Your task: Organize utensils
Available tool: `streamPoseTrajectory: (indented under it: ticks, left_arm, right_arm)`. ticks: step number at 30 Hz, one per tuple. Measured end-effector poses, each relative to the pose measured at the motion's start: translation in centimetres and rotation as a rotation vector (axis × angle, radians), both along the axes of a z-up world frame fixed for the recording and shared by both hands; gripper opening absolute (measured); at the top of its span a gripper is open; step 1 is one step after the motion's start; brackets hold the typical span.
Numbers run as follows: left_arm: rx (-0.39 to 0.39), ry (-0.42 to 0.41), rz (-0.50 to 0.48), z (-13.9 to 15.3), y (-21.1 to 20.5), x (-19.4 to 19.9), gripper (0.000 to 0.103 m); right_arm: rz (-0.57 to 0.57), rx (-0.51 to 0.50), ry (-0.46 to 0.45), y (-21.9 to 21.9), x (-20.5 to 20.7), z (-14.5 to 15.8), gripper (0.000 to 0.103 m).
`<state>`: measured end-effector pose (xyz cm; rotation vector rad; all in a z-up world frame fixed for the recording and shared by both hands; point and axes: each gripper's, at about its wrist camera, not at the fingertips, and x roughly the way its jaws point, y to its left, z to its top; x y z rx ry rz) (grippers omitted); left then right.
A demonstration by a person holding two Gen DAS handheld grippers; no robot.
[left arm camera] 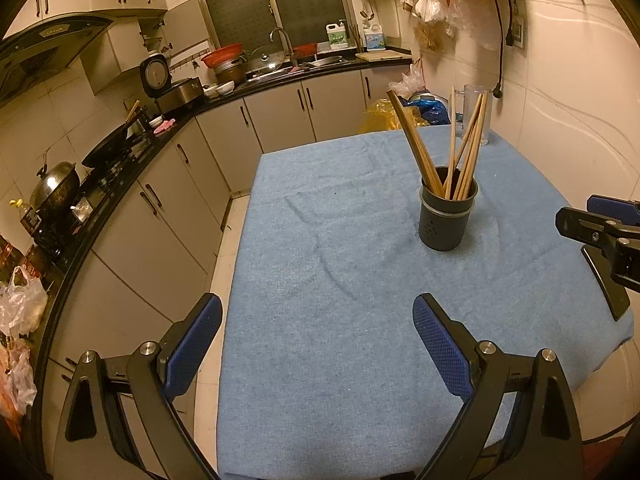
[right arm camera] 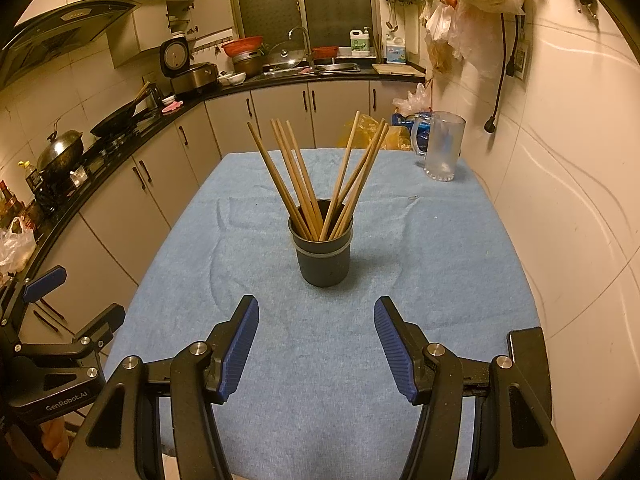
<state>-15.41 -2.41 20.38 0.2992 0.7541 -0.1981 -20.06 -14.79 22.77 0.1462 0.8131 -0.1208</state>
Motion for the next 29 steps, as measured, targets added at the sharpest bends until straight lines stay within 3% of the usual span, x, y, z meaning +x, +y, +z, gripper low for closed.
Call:
streamPoseTrajectory:
  ticks: [20,29]
  left_arm:
    - [0.004,0.026,-0.011,-0.8,-1.2,0.9,0.095]
    - [0.006,0.082,0.022,-3.0,-2.1,3.1,0.095]
  right_arm:
    - [-0.007,0.007,0.030,-1.6,0.6,-0.9,0.065]
    - [-0.036,0.042,0.081,-4.0,1.6,-2.6,0.067]
